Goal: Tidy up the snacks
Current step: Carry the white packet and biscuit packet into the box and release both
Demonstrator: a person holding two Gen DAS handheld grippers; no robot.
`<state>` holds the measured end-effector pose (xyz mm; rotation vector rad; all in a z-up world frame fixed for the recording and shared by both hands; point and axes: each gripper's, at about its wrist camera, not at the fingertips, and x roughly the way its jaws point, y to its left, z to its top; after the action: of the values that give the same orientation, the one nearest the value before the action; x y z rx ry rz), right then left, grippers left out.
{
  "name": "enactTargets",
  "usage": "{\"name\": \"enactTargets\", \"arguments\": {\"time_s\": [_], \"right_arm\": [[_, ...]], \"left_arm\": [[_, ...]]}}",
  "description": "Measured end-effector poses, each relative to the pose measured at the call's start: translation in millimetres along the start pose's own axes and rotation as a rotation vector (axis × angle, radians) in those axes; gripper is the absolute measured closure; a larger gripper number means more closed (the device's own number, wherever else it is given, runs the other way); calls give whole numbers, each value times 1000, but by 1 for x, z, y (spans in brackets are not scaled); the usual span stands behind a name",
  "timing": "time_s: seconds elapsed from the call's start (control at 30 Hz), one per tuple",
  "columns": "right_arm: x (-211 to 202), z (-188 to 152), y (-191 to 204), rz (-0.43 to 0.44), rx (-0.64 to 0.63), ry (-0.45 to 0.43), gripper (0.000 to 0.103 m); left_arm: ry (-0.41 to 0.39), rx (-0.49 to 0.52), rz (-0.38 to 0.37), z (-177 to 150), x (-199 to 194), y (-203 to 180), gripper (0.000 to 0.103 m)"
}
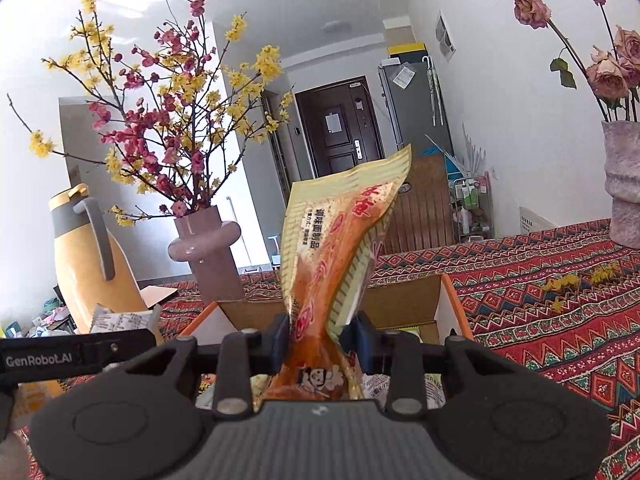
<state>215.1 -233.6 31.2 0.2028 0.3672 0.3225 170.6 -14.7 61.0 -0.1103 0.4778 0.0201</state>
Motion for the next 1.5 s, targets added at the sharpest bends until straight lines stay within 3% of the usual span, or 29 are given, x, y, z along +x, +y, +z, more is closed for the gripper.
{"name": "enactTargets", "arguments": {"time_s": [0.37,0.77,0.87,0.93,0.97,1.03,1.1,1.13,1.2,1.5], "right_arm": [[46,-16,-3,-26,-1,37,70],[53,-29,-2,-42,-21,71,68],[53,-30,-6,-54,-11,76,64],[51,-29,-10,-66,5,69,63],[49,-29,-12,-70,13,64,61],[46,-27,-16,-87,32,50,33],[42,-27,-19,-108,44,30,15],[41,-26,-20,-117,50,20,6],[38,-26,-21,-129,60,5,0],[30,-24,-22,-136,64,-21,0]], "left_arm": [[29,-60,57,-8,51,20,42],[46,-10,48,-25,66,16,41],[41,-9,43,-26,66,15,35],[33,-15,48,-26,64,16,20],[26,-17,56,-26,63,17,17],[17,-23,59,-25,61,18,16],[8,-38,69,-25,59,20,0],[-4,-44,80,-26,57,21,0],[-14,-55,83,-25,56,23,0],[-14,-61,89,-25,54,24,0]]}}
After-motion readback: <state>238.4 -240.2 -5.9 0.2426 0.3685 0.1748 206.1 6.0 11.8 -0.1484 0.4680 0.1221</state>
